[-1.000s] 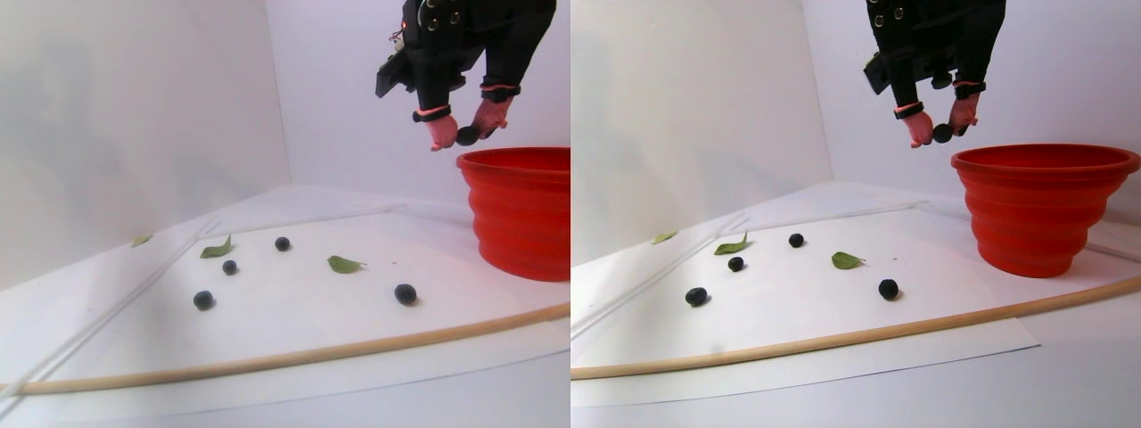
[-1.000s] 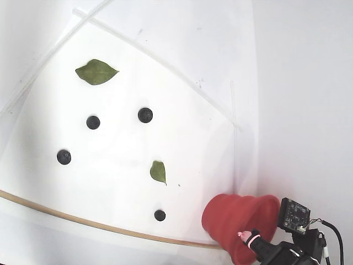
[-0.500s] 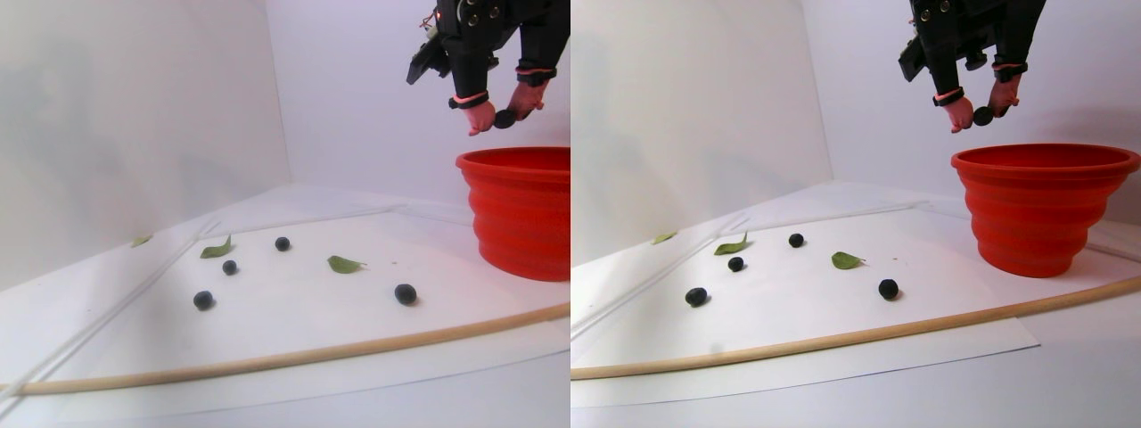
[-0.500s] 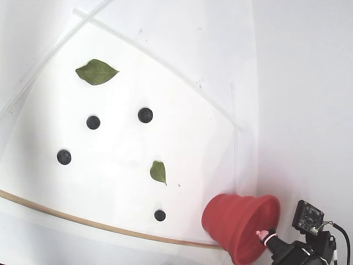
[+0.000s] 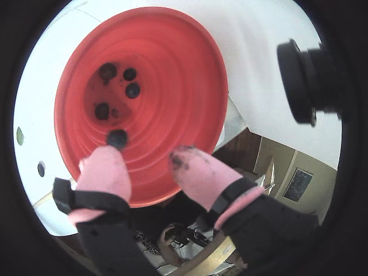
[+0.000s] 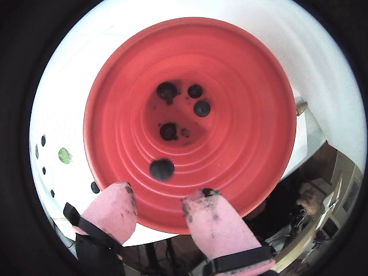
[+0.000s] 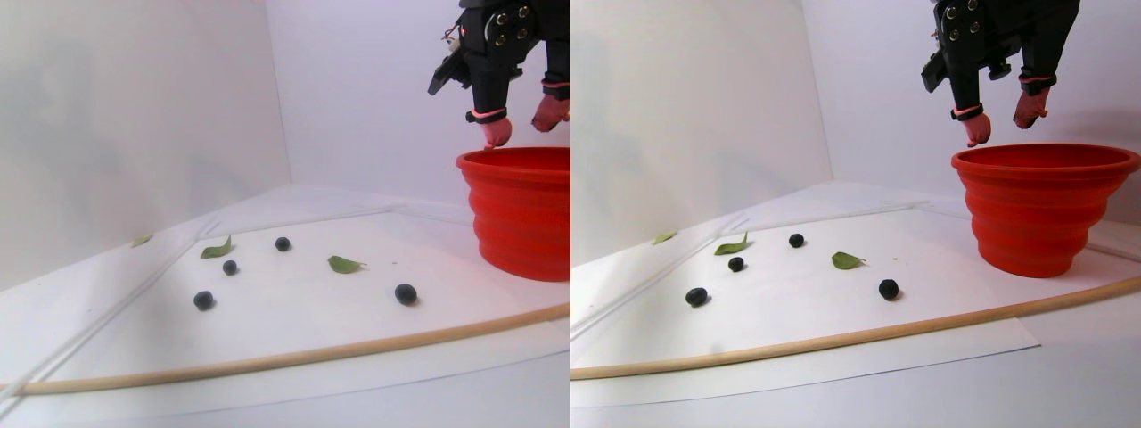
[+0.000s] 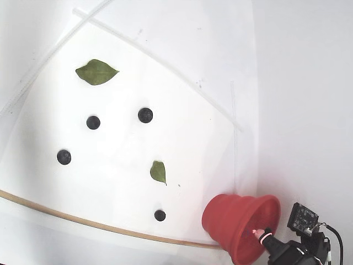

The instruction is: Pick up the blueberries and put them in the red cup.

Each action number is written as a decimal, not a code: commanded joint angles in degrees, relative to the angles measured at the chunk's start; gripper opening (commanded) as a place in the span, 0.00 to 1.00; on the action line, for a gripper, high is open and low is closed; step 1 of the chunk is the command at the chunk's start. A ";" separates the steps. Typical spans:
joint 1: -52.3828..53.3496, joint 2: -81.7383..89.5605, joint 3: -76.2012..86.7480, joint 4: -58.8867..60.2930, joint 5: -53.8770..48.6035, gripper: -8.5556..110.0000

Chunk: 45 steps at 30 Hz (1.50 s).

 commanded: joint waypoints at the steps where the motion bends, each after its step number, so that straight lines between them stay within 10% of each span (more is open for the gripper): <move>1: 1.85 2.02 -3.78 -0.88 -0.35 0.23; 45: -11.95 15.29 8.88 15.91 7.82 0.22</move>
